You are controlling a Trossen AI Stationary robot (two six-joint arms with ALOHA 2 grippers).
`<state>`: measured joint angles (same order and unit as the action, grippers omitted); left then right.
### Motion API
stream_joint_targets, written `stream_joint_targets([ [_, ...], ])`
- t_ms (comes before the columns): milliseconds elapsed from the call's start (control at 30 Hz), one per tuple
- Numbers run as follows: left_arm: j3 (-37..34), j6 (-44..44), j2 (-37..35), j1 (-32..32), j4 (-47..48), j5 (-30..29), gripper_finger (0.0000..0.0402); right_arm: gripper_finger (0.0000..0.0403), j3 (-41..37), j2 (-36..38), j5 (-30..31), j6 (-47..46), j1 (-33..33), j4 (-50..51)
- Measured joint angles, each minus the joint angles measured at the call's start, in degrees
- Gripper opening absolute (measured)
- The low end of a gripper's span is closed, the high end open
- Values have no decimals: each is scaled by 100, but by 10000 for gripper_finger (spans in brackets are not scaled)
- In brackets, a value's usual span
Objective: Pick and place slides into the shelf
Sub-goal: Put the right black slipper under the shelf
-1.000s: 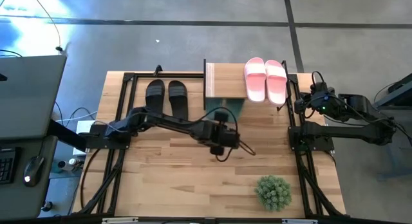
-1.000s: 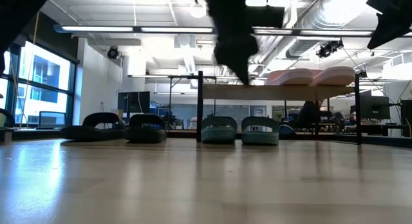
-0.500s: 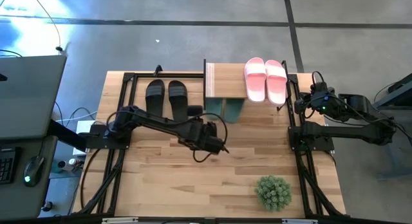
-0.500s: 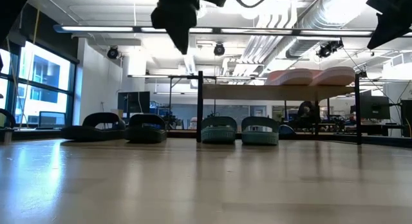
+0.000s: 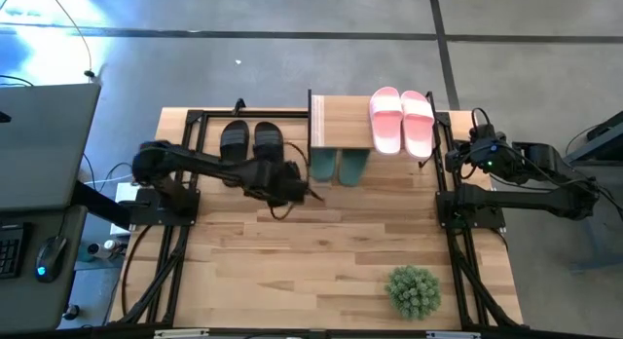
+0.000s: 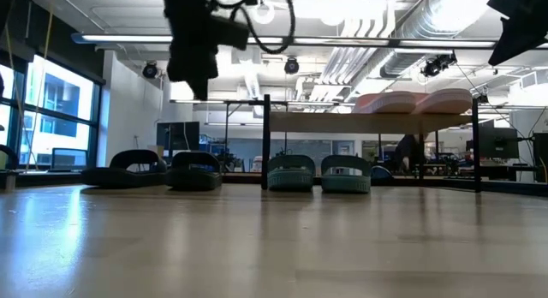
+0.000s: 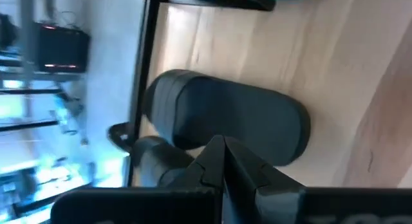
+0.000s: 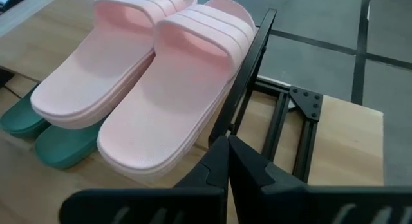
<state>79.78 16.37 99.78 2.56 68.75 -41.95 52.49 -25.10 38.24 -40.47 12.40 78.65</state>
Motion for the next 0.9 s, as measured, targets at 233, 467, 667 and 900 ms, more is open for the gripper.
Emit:
stream_joint_targets([
  [233,-1067,-1032,-907,732,-1245,137,1,0,2,0,11,43,0,0],
  [467,-1097,-2021,-986,1144,-1818,489,1,0,2,0,71,43,0,-2],
  [667,-1097,-2819,-985,1413,-2450,1350,1,0,2,-2,63,44,0,-2],
  [900,-1097,-3121,-985,1443,-2539,1400,14,0,2,-2,61,42,0,-2],
])
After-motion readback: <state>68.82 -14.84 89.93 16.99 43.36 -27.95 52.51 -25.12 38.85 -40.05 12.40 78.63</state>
